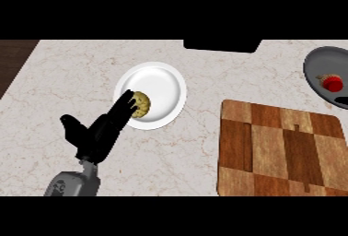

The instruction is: Pick the cupcake from the cutting board and place it in the pan

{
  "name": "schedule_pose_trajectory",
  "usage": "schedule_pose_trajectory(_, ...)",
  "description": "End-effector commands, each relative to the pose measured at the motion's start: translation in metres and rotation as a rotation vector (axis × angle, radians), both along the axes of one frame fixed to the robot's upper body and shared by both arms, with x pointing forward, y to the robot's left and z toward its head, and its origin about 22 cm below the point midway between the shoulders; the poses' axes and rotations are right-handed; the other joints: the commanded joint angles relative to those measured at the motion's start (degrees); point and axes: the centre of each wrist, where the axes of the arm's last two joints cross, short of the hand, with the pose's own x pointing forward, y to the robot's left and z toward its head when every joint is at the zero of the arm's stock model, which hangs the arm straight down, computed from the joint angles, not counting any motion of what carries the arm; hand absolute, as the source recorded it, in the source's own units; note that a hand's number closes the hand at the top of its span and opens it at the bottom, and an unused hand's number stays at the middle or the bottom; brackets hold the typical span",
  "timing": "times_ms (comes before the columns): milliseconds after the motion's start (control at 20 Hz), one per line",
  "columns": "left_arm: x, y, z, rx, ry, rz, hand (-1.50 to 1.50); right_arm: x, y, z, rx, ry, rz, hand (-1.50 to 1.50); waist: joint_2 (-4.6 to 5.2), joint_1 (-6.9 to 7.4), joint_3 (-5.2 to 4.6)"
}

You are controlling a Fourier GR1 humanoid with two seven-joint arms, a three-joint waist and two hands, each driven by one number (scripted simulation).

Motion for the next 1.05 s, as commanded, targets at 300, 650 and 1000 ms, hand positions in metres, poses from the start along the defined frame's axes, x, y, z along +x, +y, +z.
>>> schedule_pose_trajectory(300,-0.005,0.004,0.0,0.008,-0.002,0.0,0.0,-0.046,-0.045,0.002,0.102,0.034,0.184,-1.5,-0.07,-0.8,0.26)
schedule_pose_trajectory(650,-0.006,0.001,-0.008,-0.015,0.015,0.038,0.0,-0.059,-0.061,0.013,0.108,0.019,0.229,-1.5,-0.43,-1.81,0.23)
schedule_pose_trajectory(1000,-0.007,0.0,-0.006,-0.005,0.021,0.019,0.0,-0.069,-0.071,0.02,0.102,0.052,0.258,-1.5,-0.66,-2.01,0.28)
